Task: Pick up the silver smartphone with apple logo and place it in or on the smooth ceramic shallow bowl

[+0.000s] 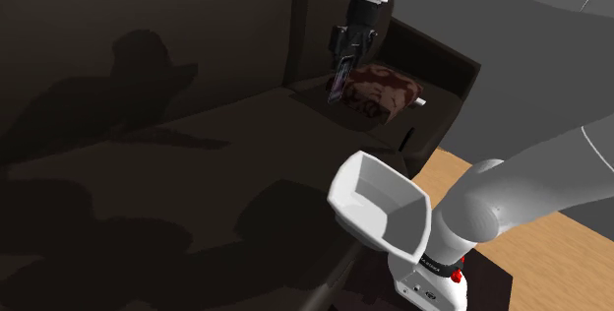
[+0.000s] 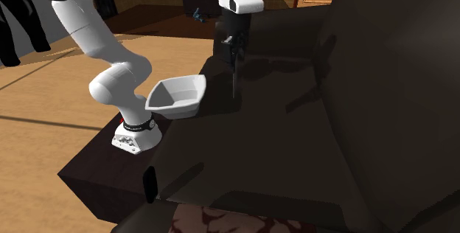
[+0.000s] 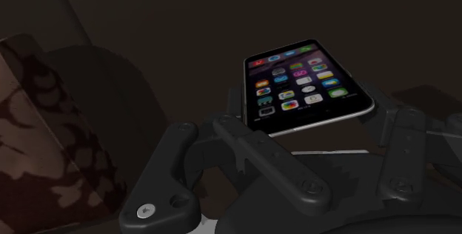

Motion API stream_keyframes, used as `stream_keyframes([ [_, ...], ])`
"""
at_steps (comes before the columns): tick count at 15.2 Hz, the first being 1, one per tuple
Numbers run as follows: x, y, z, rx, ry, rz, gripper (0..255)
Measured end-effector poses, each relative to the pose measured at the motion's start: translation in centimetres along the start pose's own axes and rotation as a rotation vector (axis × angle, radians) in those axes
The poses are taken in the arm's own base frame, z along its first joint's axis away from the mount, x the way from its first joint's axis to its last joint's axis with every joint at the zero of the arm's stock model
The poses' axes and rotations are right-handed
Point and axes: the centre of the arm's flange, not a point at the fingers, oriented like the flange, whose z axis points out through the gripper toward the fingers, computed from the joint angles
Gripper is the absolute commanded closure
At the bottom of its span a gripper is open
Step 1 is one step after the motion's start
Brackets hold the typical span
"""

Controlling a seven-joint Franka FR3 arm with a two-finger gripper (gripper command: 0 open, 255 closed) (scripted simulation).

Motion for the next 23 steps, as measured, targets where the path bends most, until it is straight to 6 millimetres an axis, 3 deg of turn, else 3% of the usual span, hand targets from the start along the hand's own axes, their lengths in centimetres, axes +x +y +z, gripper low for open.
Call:
stream_keyframes([
  [19,-25.0,-5.0,-3.5,0.000,0.001,0.000,255],
  [20,-26.0,-4.9,-3.4,0.000,0.001,0.000,255],
  [23,-26.7,-4.8,-2.2,-0.001,0.000,0.000,255],
])
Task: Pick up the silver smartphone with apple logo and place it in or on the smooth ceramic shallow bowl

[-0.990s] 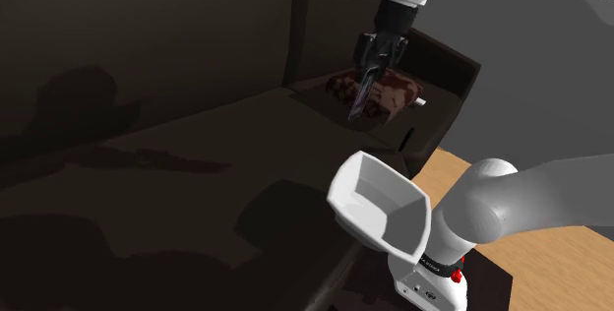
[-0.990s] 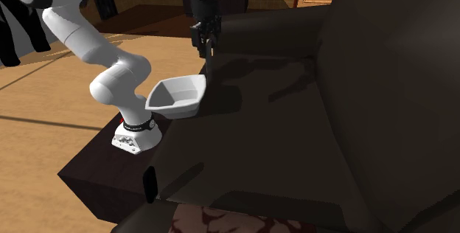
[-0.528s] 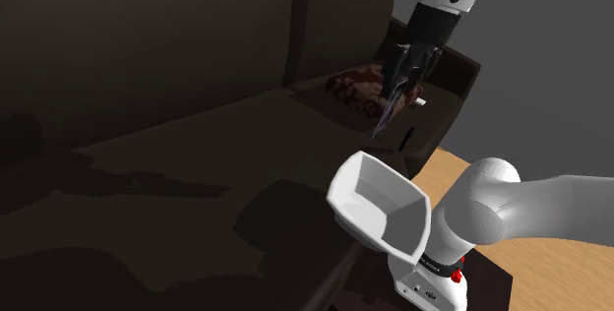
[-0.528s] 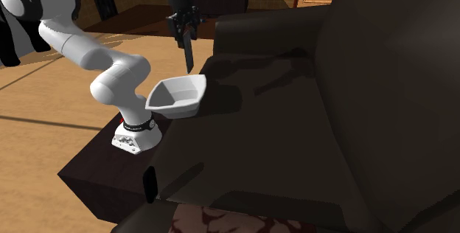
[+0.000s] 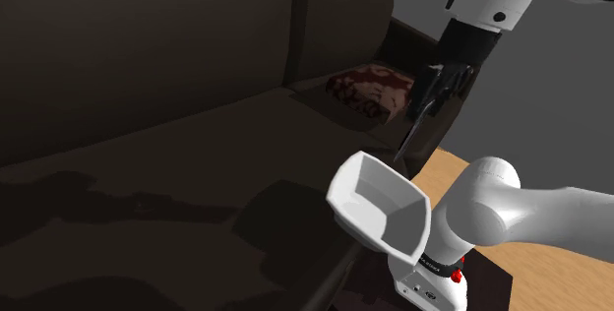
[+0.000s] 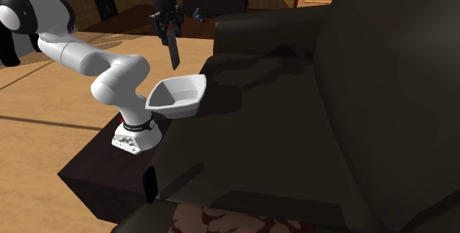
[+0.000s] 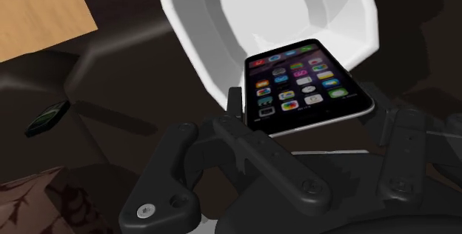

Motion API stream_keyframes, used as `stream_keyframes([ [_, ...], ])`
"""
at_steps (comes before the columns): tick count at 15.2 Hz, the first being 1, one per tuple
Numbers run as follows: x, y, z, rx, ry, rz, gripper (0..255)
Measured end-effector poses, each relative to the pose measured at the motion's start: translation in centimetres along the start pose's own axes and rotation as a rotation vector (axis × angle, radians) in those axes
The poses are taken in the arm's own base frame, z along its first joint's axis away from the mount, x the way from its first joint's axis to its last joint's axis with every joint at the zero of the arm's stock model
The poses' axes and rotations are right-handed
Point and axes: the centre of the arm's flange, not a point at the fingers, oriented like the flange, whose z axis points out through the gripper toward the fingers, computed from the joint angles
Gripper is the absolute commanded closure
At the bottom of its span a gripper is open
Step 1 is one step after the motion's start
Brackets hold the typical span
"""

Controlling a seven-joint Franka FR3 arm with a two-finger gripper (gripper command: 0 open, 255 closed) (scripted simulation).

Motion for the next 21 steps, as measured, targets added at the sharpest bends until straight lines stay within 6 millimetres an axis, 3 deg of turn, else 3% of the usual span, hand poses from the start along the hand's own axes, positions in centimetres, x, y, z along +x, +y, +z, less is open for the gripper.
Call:
stream_keyframes([
  [18,-0.2,0.1,9.5,0.000,0.000,0.001,255],
  [21,-0.2,0.1,9.9,0.000,0.000,0.000,255],
])
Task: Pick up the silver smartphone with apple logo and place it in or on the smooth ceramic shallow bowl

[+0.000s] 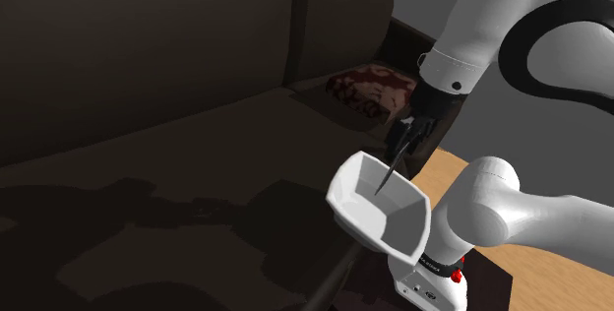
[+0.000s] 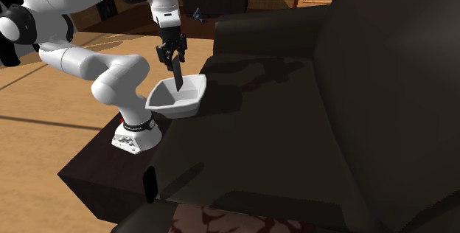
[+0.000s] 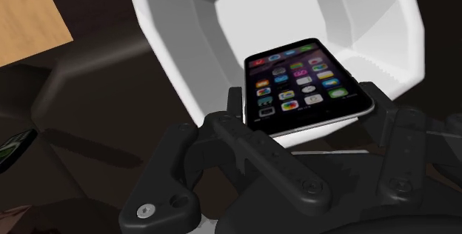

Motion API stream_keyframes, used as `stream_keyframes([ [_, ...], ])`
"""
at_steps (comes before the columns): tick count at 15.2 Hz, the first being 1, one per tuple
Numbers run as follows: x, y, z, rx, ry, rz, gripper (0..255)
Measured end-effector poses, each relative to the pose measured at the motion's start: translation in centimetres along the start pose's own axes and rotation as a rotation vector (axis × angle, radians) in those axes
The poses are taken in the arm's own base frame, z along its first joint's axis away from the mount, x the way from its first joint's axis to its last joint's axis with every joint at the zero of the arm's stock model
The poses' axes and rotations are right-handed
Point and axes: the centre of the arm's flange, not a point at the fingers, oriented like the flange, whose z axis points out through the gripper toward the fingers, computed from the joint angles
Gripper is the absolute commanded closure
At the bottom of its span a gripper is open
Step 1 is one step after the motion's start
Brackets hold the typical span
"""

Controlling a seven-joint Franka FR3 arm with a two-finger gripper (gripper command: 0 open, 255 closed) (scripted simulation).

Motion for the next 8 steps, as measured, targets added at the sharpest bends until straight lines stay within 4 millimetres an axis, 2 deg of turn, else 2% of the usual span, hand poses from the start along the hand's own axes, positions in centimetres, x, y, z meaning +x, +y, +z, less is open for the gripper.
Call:
stream_keyframes([
  [4,0.00,0.00,0.05,0.000,0.000,0.000,255],
  [5,0.00,0.00,0.06,0.000,0.000,0.000,0],
  [8,0.00,0.00,0.06,0.000,0.000,0.000,0],
])
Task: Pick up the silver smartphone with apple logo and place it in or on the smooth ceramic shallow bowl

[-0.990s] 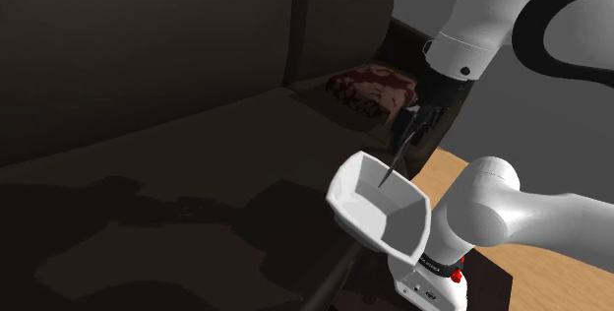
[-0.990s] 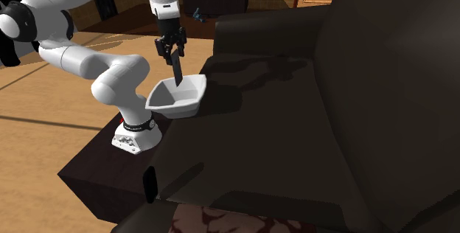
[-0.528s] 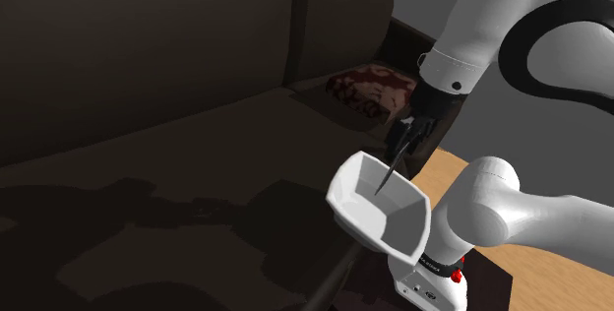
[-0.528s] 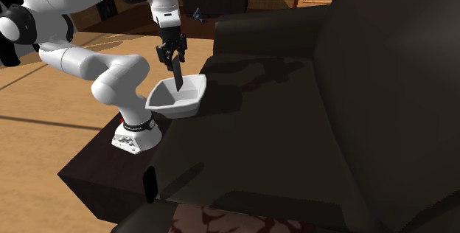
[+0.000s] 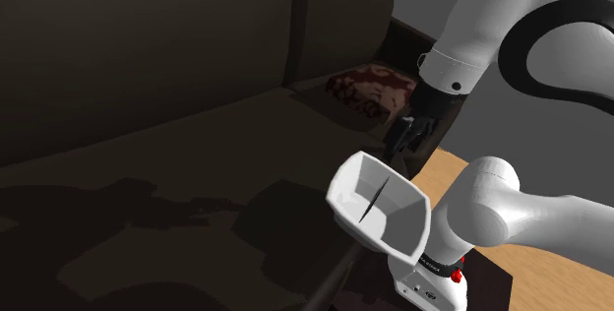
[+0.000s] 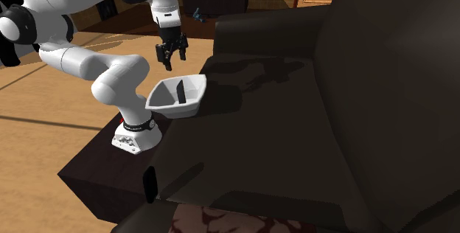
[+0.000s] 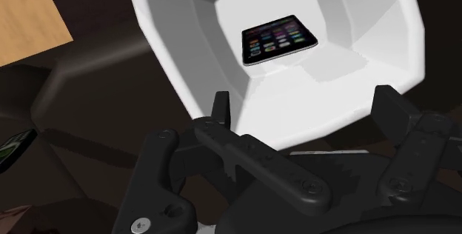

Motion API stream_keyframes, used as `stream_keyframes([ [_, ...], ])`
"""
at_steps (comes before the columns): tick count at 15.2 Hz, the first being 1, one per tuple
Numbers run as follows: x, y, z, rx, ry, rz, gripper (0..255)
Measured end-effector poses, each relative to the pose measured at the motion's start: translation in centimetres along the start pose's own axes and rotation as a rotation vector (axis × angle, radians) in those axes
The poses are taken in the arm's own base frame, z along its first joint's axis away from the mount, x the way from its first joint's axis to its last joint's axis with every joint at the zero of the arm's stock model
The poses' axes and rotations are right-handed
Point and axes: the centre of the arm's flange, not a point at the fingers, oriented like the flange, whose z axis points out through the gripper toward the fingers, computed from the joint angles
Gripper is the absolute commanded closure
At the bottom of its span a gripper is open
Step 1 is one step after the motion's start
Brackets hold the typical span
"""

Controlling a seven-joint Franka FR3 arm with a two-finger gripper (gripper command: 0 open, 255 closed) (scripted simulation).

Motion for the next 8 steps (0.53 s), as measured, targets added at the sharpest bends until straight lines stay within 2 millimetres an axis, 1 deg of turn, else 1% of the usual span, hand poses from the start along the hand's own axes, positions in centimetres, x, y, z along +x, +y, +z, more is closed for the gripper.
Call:
stream_keyframes([
  [3,0.0,0.0,0.0,0.000,0.000,0.000,0],
  [4,0.0,0.1,-0.6,0.000,0.000,0.000,0],
  [7,-0.3,0.1,-3.7,0.000,0.000,-0.001,0],
  [8,-0.1,0.0,-4.4,0.000,0.000,-0.001,0],
])
